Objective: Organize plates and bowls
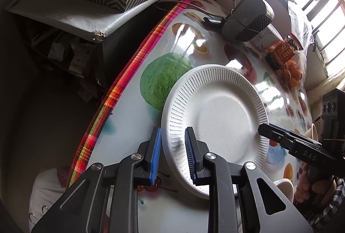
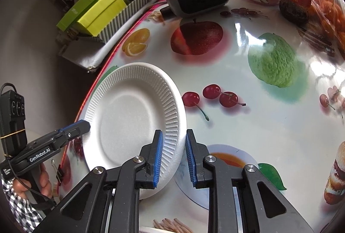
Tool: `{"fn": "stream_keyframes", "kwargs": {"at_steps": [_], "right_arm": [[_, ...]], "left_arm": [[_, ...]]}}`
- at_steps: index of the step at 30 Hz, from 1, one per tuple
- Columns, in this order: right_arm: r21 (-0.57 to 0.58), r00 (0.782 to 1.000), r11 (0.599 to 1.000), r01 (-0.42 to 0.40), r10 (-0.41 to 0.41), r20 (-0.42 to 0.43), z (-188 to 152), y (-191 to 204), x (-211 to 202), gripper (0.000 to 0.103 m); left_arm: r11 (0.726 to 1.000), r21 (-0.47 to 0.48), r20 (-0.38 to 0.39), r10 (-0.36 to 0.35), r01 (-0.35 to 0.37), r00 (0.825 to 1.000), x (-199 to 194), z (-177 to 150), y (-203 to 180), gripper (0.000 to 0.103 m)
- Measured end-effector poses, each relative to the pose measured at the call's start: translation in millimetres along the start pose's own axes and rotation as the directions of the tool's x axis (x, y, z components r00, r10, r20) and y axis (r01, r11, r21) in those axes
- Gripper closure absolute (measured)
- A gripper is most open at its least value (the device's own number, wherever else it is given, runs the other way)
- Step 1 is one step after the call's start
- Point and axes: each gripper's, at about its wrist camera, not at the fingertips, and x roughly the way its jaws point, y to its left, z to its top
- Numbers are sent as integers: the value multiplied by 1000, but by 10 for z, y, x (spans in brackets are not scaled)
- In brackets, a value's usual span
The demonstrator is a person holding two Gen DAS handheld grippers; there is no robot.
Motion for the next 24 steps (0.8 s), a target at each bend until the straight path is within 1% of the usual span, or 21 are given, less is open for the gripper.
{"fn": "stream_keyframes", "kwargs": {"at_steps": [13, 24], "right_arm": [[-11, 999, 1000, -4, 5, 38, -49, 52, -215, 82], [-25, 997, 1000, 3, -2, 78, -165, 121, -485, 82]], "left_arm": [[1000, 18, 23, -3, 3, 1000, -145, -28, -70, 79], [999, 50, 61, -14, 11, 998, -386, -89, -198, 79]]}}
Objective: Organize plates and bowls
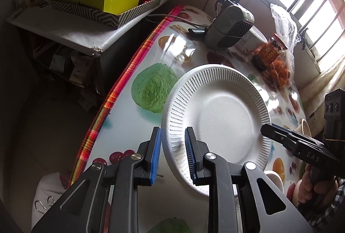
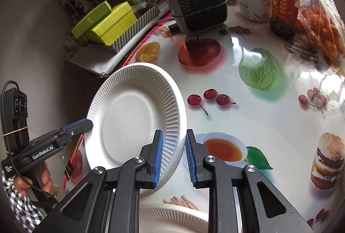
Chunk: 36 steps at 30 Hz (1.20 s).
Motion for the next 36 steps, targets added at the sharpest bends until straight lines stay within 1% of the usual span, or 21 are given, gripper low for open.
{"fn": "stream_keyframes", "kwargs": {"at_steps": [8, 18, 36], "right_arm": [[-2, 1000, 1000, 14, -14, 21, -156, 18, -214, 82], [9, 998, 999, 33, -34, 44, -454, -20, -513, 82], [60, 994, 995, 78, -82, 69, -1051, -197, -951, 82]], "left_arm": [[1000, 21, 14, -20, 20, 1000, -144, -96, -133, 79], [997, 63, 20, -47, 46, 999, -290, -279, -328, 79], [986, 142, -19, -88, 90, 996, -309, -658, -711, 79]]}}
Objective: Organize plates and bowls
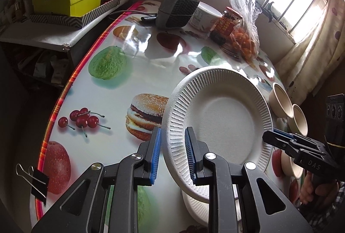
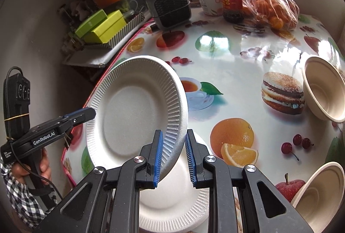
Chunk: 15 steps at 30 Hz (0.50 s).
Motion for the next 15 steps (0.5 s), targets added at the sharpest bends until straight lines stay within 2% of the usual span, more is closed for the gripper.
{"fn": "stream_keyframes", "kwargs": {"at_steps": [15], "right_arm": [[32, 1000, 999, 18, -18, -24, -419, -113, -95, 82]], "left_arm": [[999, 43, -54, -4, 6, 999, 90, -290, -148, 79]]}}
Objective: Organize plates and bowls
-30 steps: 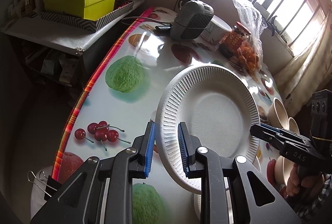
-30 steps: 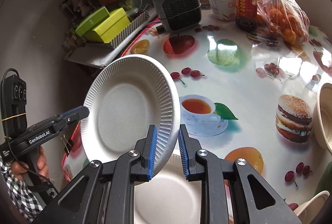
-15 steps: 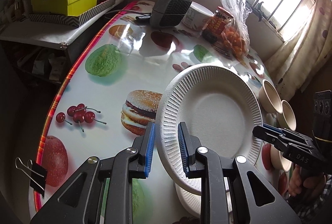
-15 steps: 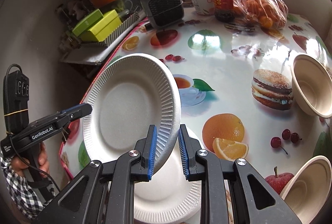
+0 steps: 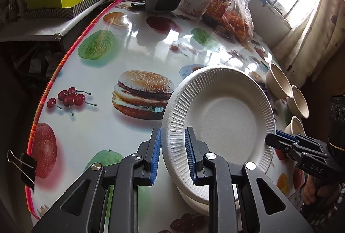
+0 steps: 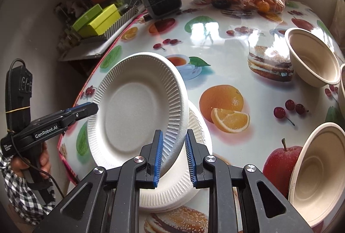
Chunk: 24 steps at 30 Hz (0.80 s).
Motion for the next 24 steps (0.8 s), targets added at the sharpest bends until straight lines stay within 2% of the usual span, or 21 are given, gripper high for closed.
{"fn": "stream_keyframes", "kwargs": {"at_steps": [9, 24], "right_arm": [[26, 1000, 1000, 11, -11, -14, -156, -105, 3, 82], [43, 1000, 999, 17, -15, -25, -292, -206, -4, 82]], "left_arm": [[1000, 16, -43, -4, 5, 999, 128, -134, -75, 79], [999, 37, -70, 0, 2, 998, 195, -201, -130, 79]]}}
